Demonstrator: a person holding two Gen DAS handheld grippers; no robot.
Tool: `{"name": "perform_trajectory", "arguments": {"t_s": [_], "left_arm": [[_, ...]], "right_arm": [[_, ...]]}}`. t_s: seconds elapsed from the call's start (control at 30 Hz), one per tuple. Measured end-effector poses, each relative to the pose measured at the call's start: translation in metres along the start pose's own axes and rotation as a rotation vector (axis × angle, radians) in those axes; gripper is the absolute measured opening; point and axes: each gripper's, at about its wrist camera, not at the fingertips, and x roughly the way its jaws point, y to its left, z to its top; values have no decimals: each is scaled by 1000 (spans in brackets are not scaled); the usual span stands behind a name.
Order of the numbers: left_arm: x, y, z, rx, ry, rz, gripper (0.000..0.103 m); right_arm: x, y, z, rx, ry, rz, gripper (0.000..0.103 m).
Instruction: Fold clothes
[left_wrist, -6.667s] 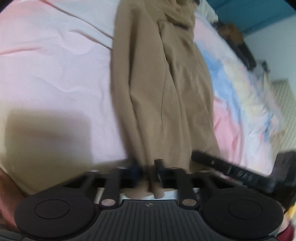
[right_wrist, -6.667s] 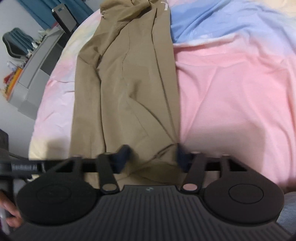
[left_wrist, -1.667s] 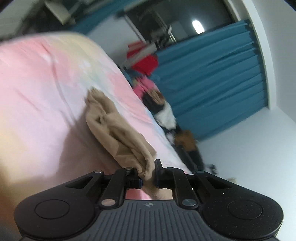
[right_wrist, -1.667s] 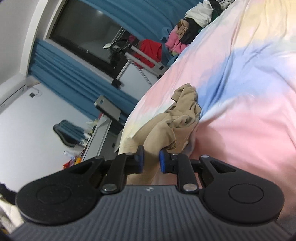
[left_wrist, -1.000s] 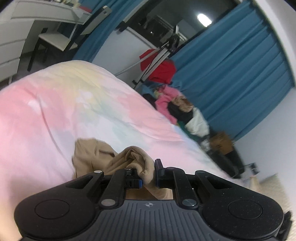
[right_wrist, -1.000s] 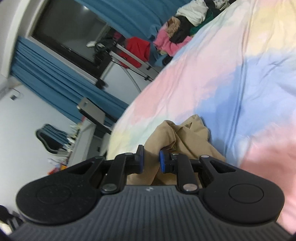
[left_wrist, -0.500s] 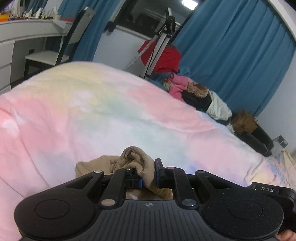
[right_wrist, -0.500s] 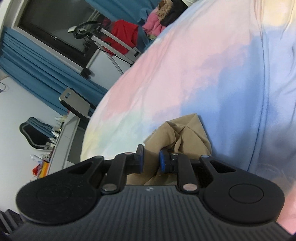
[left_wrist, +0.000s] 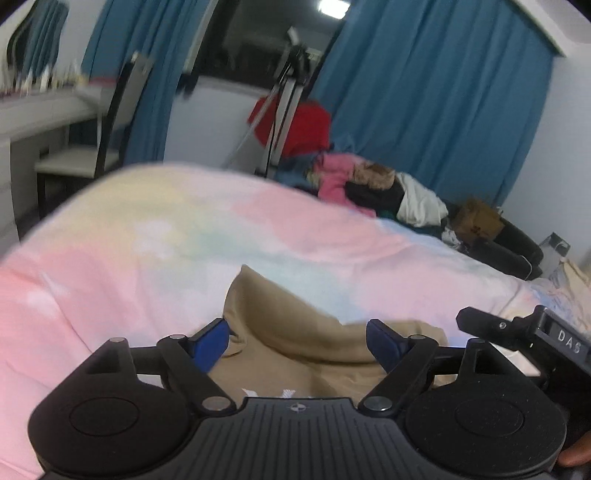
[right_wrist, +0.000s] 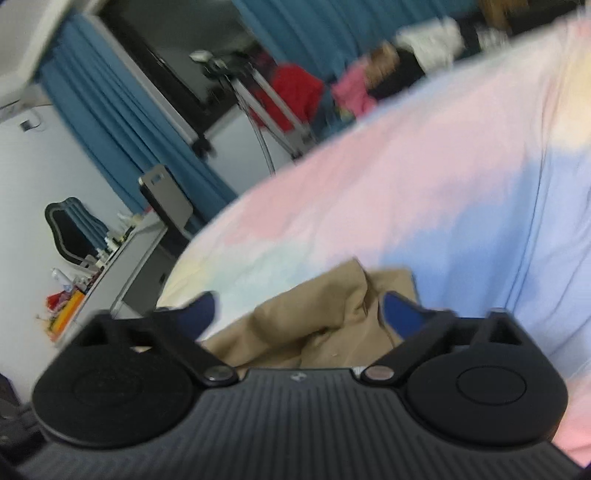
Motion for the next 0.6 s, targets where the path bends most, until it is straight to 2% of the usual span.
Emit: {"name": "perform_trajectory", "arguments": {"t_s": [0.2, 0.3, 0.47, 0.6], "left_arm": [[0, -2, -1, 100, 18, 30, 88], [18, 3, -3, 91, 61, 55, 88], [43, 8, -15, 111, 127, 66, 85], [53, 7, -22, 129, 141, 69, 84]], "right_arm": [[-9, 29, -5, -268, -59, -68, 103], [8, 35, -10, -382, -25, -82, 103], [47, 29, -19, -412, 66, -118, 103], [55, 21, -25, -400, 96, -122, 102]]}}
